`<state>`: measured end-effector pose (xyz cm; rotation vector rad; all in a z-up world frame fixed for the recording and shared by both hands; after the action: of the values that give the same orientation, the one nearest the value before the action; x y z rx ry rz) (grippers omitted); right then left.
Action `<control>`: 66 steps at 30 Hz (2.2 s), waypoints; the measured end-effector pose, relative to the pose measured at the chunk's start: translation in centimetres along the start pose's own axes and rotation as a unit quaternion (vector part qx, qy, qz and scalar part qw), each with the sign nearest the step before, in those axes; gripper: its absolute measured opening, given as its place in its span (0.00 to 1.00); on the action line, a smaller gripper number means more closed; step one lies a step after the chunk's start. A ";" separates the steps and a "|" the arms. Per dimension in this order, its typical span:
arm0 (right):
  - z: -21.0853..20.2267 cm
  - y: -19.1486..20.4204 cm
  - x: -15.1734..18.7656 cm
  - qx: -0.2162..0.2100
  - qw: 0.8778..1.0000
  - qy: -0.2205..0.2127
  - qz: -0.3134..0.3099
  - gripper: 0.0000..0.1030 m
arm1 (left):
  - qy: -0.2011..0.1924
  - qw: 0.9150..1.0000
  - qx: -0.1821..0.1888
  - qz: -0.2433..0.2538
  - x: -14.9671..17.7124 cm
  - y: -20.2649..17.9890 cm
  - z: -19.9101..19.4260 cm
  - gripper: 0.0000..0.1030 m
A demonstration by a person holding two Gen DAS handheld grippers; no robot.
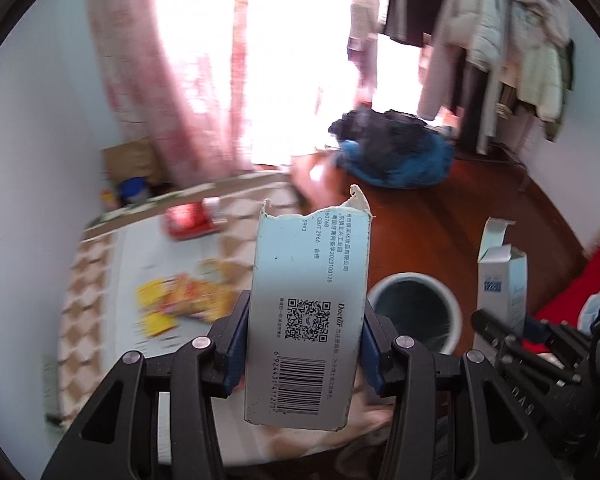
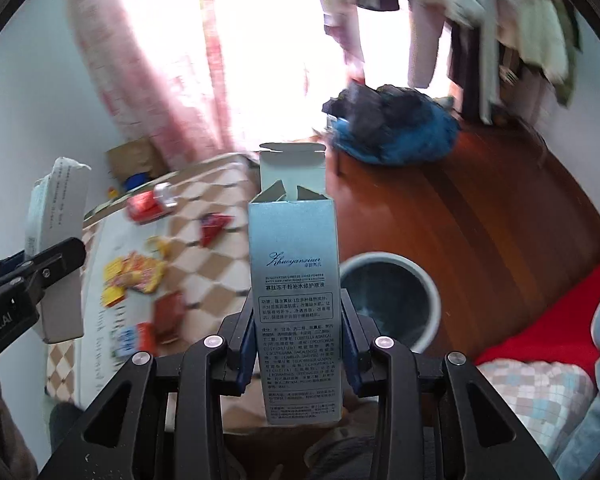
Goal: Collect trash
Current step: 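Carry both white boxes over the bin and open both tools, then move both empty tools back toward the table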
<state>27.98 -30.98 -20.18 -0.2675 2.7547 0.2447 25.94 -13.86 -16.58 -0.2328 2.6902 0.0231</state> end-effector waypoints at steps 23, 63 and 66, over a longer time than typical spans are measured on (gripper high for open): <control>26.2 -23.6 -1.3 -0.025 0.961 0.221 0.166 0.36 | 0.201 0.971 0.085 0.094 -4.1 -20.5 26.7 0.44; 11.6 -19.4 -1.3 0.046 0.979 0.150 0.130 1.00 | 0.158 0.985 0.029 0.064 -3.1 -13.7 15.6 0.93; 9.1 -18.4 -1.4 0.046 0.982 0.130 0.129 1.00 | 0.143 0.987 0.034 0.063 -3.1 -13.2 13.7 0.93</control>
<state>36.24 -46.69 -30.53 0.0902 3.0481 0.1563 36.72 -25.61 -27.32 -0.0479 2.9822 -0.0683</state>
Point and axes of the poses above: each gripper's, at about its wrist camera, not at the fingertips, and z roughly the way its jaws point, y to its left, x to its underside, the point moved 4 cm from there along z, roughly the way its jaws point, and after that the axes turned 12 degrees about y, right-handed, at the moved point
